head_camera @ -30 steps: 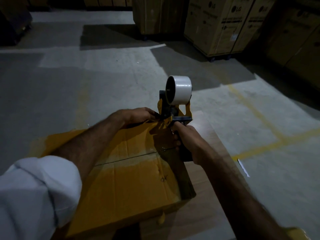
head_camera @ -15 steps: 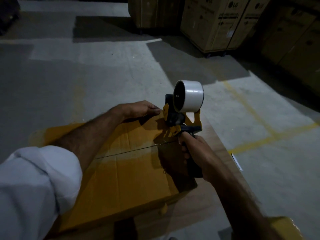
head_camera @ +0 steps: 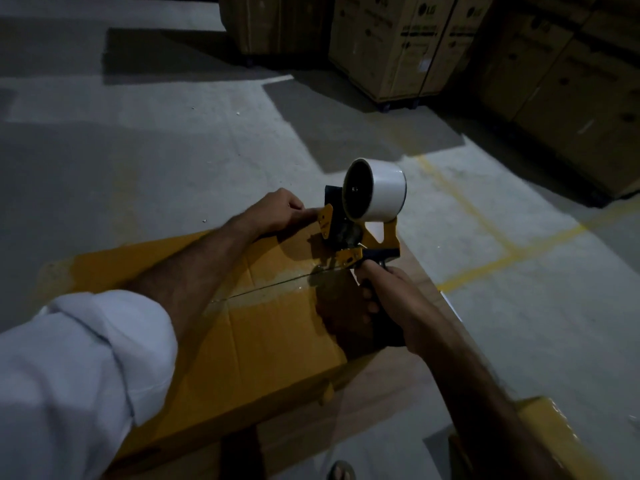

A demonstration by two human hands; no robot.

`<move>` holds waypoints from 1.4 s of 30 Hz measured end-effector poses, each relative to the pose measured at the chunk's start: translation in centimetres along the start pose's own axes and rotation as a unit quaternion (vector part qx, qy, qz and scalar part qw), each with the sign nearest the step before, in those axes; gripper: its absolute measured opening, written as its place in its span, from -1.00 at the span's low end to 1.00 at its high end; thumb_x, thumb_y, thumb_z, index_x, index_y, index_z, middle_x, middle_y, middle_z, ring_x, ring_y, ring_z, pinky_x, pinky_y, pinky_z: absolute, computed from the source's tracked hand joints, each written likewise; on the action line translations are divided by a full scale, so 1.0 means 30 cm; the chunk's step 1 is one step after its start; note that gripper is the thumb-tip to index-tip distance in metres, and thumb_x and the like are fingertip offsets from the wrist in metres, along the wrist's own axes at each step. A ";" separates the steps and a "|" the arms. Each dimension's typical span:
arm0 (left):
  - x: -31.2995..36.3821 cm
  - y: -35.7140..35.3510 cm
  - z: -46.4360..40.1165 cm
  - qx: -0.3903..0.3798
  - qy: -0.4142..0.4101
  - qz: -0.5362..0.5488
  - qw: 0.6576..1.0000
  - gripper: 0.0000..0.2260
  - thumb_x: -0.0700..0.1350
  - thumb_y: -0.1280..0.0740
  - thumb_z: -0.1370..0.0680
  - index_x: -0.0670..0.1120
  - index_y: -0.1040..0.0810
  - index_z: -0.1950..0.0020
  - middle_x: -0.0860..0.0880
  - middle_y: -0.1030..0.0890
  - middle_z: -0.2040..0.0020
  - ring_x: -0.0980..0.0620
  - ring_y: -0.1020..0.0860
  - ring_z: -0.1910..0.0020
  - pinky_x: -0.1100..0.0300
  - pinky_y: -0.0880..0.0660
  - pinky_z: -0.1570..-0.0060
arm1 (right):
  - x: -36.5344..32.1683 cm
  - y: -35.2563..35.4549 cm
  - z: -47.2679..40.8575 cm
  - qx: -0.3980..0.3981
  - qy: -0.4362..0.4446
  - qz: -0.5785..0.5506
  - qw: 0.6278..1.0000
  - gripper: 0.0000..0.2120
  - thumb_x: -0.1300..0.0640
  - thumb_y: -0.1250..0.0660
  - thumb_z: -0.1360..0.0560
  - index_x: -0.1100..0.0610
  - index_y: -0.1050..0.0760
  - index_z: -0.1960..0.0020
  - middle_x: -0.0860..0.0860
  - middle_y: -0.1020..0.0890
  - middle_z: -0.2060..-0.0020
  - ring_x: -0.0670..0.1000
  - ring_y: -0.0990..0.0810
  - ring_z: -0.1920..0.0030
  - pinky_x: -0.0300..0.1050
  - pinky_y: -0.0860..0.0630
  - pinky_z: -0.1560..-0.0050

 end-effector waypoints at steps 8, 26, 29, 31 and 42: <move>0.023 -0.032 0.046 0.113 -0.072 -0.071 0.988 -0.60 0.35 -0.39 -0.53 0.10 -0.72 -0.15 0.13 -0.72 -0.07 0.17 -0.65 0.00 0.05 -0.60 -0.05 | 0.140 0.028 0.153 0.016 0.021 -0.004 1.000 -0.72 0.05 -0.26 -0.66 0.05 -0.37 0.22 -0.06 -0.35 0.41 -0.07 -0.32 0.43 -0.14 -0.39 0.32; 0.067 -0.106 0.270 -0.045 -0.233 -0.309 0.921 -0.28 0.39 -0.01 -0.66 0.06 0.08 -0.71 0.03 0.15 -0.70 0.15 0.20 -0.64 0.03 0.14 -0.64 | 0.259 0.016 0.242 0.075 0.040 0.077 0.993 -0.85 0.13 -0.23 -0.69 0.14 -0.51 0.02 -0.09 -0.52 0.45 0.02 -0.58 0.35 -0.10 -0.62 0.21; 0.094 -0.161 0.373 -0.081 -0.268 -0.273 0.920 0.00 0.55 -0.16 -0.51 0.06 0.24 -0.69 0.13 0.30 -0.63 0.37 0.44 -0.48 0.29 0.44 -0.50 | 0.254 0.003 0.230 0.082 0.040 0.074 0.993 -0.77 0.10 -0.21 -0.70 0.12 -0.50 0.09 -0.12 -0.53 0.48 -0.08 -0.55 0.41 0.01 -0.61 0.16; 0.107 -0.188 0.432 -0.104 -0.273 -0.287 0.912 0.20 0.66 -0.21 -0.35 0.06 0.35 -0.66 0.12 0.41 -0.62 0.27 0.45 -0.52 0.27 0.51 -0.44 | 0.239 0.004 0.226 0.083 0.030 0.064 0.994 -0.71 0.11 -0.21 -0.70 0.10 -0.45 0.20 -0.11 -0.50 0.50 -0.09 -0.52 0.45 0.10 -0.60 0.07; 0.099 -0.250 0.485 -0.057 -0.281 -0.317 0.904 0.26 0.72 -0.16 -0.27 0.08 0.42 -0.64 -0.02 0.32 -0.68 0.01 0.34 -0.64 0.00 0.37 -0.56 | 0.248 0.031 0.254 0.052 0.032 0.028 0.998 -0.72 0.14 -0.21 -0.69 0.09 -0.33 0.20 -0.08 -0.33 0.47 -0.08 -0.33 0.49 -0.19 -0.50 0.38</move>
Point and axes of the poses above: each hand's wrist, its own z-axis away from the middle knuckle, its own y-axis out of the back of the hand, x = y × z, the point moved 1 cm from there along -z, towards the middle knuckle
